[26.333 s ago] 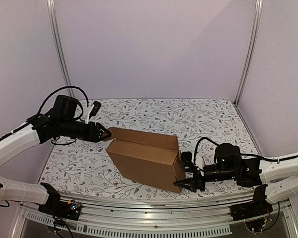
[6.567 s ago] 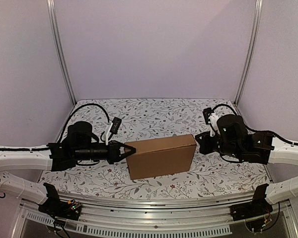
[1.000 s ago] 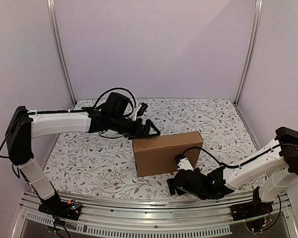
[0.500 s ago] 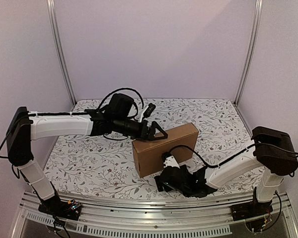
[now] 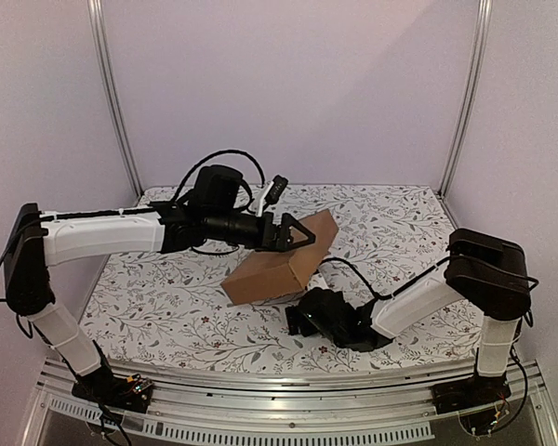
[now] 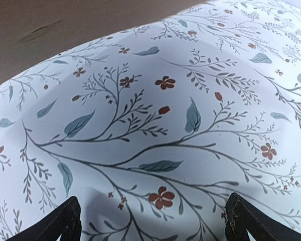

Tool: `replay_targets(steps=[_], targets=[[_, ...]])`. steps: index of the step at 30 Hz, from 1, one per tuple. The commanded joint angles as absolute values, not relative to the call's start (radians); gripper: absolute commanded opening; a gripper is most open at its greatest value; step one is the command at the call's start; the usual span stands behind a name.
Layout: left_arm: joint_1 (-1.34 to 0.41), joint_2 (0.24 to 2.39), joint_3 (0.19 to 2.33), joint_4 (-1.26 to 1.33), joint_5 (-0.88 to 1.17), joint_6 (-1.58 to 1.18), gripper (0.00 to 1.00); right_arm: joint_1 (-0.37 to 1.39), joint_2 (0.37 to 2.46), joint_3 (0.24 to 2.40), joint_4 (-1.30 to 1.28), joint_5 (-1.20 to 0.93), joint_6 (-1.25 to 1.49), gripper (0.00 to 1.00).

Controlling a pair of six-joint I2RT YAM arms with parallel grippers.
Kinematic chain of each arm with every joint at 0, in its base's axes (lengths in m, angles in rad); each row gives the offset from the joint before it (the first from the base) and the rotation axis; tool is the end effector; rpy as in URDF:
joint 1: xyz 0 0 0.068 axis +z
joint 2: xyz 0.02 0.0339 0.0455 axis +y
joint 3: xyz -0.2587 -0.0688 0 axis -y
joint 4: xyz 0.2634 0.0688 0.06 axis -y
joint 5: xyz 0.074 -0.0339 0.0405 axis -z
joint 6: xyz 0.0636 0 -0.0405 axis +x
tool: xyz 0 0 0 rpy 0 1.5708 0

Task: Fold the paper box

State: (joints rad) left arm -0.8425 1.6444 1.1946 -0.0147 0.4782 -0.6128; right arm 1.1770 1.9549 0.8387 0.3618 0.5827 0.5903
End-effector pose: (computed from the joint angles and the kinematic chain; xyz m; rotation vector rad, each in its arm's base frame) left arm 0.2570 -0.3321 0.2526 0.5954 2.2004 -1.3360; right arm 0.1778 0.3367 0.0560 -0.3595 2.1673 0.3140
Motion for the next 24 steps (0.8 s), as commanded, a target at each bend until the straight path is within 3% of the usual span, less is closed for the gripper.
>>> replay_targets(steps=[1, 14, 24], targets=[[-0.893, 1.641, 1.157, -0.054, 0.522, -0.625, 0.95, 1.120, 2.030, 0.858, 0.385, 0.457, 0.595, 0.99], [-0.894, 1.668, 1.153, -0.067, 0.493, -0.627, 0.95, 1.103, 2.009, 0.818, 0.309, 0.440, 0.612, 0.99], [-0.893, 1.635, 1.141, -0.106, 0.464, -0.602, 0.95, 1.098, 1.916, 0.844, 0.046, 0.508, 0.542, 0.99]])
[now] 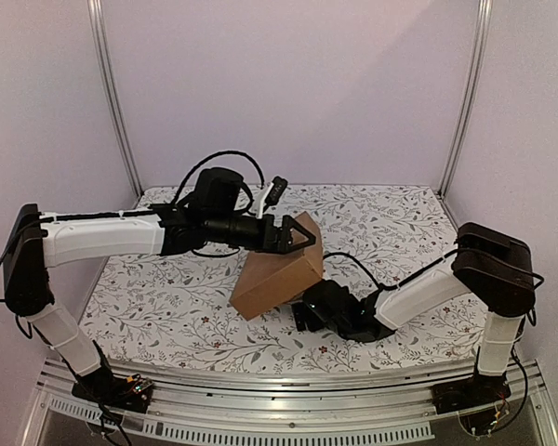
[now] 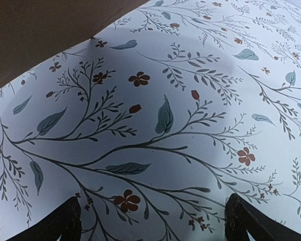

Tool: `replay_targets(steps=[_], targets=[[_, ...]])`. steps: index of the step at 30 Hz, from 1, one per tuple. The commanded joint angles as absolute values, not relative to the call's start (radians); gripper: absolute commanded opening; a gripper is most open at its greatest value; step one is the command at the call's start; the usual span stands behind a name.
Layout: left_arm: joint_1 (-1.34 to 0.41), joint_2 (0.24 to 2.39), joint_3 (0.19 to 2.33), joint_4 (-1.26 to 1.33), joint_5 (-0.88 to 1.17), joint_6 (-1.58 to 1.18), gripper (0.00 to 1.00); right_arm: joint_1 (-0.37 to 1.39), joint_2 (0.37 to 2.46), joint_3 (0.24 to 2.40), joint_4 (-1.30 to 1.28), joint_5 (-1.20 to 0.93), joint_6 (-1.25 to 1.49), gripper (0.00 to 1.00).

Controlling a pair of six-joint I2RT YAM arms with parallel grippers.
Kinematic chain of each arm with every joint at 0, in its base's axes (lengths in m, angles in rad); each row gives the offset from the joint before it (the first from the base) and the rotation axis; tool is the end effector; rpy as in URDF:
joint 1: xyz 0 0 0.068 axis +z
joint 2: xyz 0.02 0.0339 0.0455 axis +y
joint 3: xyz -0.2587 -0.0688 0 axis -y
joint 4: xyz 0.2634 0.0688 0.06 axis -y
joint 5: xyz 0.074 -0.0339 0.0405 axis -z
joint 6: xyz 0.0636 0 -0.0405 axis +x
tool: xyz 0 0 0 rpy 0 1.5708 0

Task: Fold the paper box

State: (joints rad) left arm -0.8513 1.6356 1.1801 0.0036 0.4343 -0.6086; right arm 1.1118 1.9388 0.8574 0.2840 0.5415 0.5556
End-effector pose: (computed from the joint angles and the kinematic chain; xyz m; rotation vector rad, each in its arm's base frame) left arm 0.2554 -0.3322 0.2522 0.5775 2.1829 -1.3017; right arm 0.1976 0.3258 0.0587 -0.3697 2.2125 0.2562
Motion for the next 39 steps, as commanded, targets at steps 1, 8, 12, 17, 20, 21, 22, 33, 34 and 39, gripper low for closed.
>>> replay_targets(steps=[1, 8, 12, 17, 20, 21, 22, 33, 34, 39], targets=[[-0.893, 1.629, 1.137, -0.107, 0.460, -0.600, 0.95, 1.098, 1.901, 0.843, 0.024, 0.509, 0.528, 0.99], [-0.893, 1.623, 1.117, -0.114, 0.449, -0.600, 0.95, 1.096, 1.799, 0.812, -0.123, 0.533, 0.486, 0.99], [-0.893, 1.620, 1.109, -0.114, 0.446, -0.598, 0.95, 1.097, 1.730, 0.771, -0.187, 0.548, 0.494, 0.99], [-0.890, 1.615, 1.108, -0.116, 0.442, -0.590, 0.96, 1.097, 1.630, 0.729, -0.249, 0.575, 0.512, 0.99], [-0.887, 1.601, 1.111, -0.128, 0.433, -0.579, 0.96, 1.098, 1.576, 0.724, -0.291, 0.591, 0.515, 0.99], [-0.887, 1.593, 1.110, -0.134, 0.424, -0.574, 0.96, 1.098, 1.557, 0.724, -0.309, 0.594, 0.514, 0.99], [-0.884, 1.584, 1.109, -0.143, 0.412, -0.567, 0.96, 1.098, 1.533, 0.725, -0.324, 0.600, 0.514, 0.99], [-0.842, 1.495, 1.060, -0.200, 0.330, -0.548, 0.98, 1.094, 1.345, 0.743, -0.506, 0.726, 0.467, 0.99], [-0.841, 1.492, 1.056, -0.202, 0.328, -0.548, 0.98, 1.094, 1.341, 0.747, -0.529, 0.740, 0.466, 0.99], [-0.841, 1.498, 1.047, -0.199, 0.329, -0.555, 0.98, 1.094, 1.346, 0.755, -0.605, 0.778, 0.511, 0.99]])
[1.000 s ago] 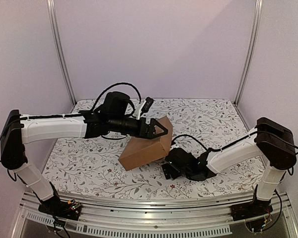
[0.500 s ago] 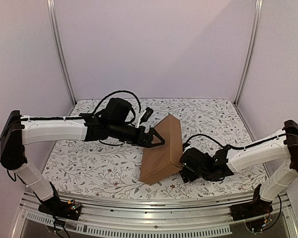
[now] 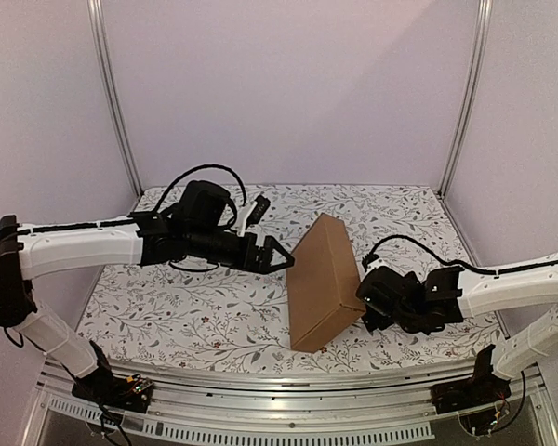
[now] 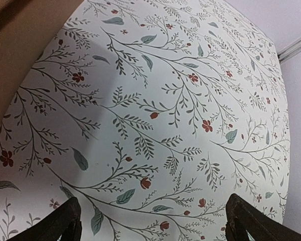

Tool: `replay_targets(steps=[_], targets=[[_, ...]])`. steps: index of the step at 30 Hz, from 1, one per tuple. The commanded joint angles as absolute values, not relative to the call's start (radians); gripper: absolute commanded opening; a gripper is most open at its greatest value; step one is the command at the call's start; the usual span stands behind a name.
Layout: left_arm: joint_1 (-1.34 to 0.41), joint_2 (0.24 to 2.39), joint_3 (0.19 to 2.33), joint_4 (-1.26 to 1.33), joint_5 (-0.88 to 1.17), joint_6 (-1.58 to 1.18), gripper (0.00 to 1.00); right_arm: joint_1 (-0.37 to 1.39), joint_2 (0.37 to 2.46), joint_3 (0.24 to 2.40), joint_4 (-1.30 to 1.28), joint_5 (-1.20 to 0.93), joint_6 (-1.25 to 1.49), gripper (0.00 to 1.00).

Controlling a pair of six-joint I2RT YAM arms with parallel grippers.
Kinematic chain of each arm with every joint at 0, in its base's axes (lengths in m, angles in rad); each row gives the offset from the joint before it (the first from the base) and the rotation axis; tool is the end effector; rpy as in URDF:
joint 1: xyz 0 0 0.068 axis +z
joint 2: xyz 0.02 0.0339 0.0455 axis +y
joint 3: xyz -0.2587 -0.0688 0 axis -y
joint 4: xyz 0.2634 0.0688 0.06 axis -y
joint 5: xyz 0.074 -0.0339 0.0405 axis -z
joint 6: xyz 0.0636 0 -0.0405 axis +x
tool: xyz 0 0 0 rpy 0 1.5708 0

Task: Fold the paper box

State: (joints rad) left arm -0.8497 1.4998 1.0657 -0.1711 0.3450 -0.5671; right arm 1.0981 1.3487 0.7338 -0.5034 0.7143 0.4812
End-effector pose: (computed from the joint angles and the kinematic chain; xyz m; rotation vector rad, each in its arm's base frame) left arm 0.2320 -0.2966 0.2390 0.5498 2.3234 -1.1255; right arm 0.1583 0.2180 0.1531 -0.5146 2.2716 -0.2304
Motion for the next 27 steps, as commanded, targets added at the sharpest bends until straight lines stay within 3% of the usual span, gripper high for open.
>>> replay_targets(steps=[1, 17, 27], targets=[[-0.841, 1.501, 1.044, -0.199, 0.326, -0.557, 0.98, 1.094, 1.347, 0.755, -0.613, 0.779, 0.520, 0.99], [-0.812, 1.527, 1.005, -0.225, 0.249, -0.563, 0.98, 1.040, 1.233, 0.898, -0.886, 0.810, 0.593, 0.99], [-0.792, 1.500, 0.925, -0.236, 0.250, -0.599, 0.98, 1.039, 1.223, 0.872, -0.848, 0.528, 0.622, 0.99]])
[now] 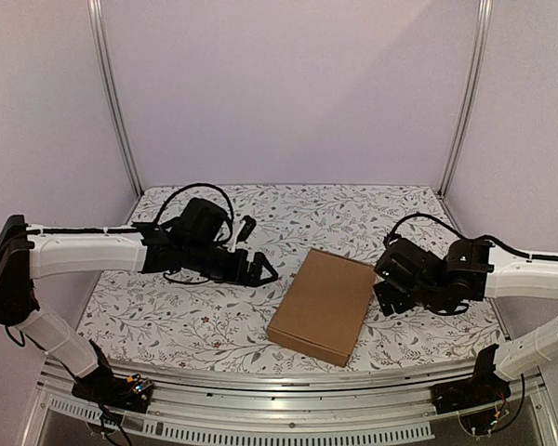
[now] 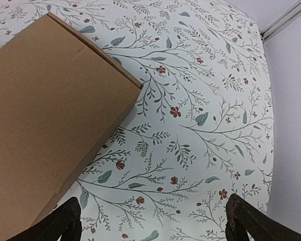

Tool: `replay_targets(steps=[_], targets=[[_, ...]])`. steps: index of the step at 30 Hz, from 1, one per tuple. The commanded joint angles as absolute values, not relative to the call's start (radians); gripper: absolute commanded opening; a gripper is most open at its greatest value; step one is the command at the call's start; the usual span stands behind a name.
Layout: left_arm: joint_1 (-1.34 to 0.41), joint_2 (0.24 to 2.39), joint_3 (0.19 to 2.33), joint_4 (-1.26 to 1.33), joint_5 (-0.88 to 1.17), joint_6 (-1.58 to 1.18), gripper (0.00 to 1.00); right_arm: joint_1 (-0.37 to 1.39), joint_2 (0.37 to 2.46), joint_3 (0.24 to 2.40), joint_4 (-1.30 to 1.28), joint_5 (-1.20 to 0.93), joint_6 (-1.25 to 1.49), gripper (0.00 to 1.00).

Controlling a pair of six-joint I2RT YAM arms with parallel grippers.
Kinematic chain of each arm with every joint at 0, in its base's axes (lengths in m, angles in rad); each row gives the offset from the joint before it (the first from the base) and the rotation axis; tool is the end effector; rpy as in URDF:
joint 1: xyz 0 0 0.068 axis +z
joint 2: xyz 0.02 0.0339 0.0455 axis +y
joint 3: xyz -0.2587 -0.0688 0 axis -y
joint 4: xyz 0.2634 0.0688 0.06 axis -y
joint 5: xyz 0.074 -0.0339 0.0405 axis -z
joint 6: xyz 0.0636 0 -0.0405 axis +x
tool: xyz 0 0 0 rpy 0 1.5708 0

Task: Fold the paper box

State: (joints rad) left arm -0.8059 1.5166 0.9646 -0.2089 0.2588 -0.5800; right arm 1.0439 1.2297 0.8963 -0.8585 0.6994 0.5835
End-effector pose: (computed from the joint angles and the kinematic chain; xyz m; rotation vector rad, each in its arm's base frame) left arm 0.2374 -0.2709 0.1914 0.4228 2.4826 -0.9402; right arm 0.1598 0.1932 0.2138 -0.3797 2.3469 -0.2635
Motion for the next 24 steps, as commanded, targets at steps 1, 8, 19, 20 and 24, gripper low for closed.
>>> replay_targets(steps=[1, 8, 19, 20, 24], targets=[[-0.790, 1.491, 0.912, -0.236, 0.247, -0.602, 0.99, 1.039, 1.220, 0.847, -0.830, 0.477, 0.628, 0.99], [-0.790, 1.437, 0.850, -0.238, 0.215, -0.616, 0.99, 1.039, 1.163, 0.697, -0.699, 0.184, 0.654, 0.99], [-0.786, 1.303, 0.856, -0.339, 0.085, -0.580, 0.99, 1.073, 1.312, 0.668, -0.394, -0.022, 0.678, 0.99], [-0.785, 1.279, 0.854, -0.357, 0.055, -0.582, 0.99, 1.082, 1.338, 0.684, -0.373, -0.008, 0.682, 0.99], [-0.780, 1.178, 0.828, -0.392, -0.047, -0.598, 0.99, 1.101, 1.449, 0.771, -0.295, 0.073, 0.691, 0.99]])
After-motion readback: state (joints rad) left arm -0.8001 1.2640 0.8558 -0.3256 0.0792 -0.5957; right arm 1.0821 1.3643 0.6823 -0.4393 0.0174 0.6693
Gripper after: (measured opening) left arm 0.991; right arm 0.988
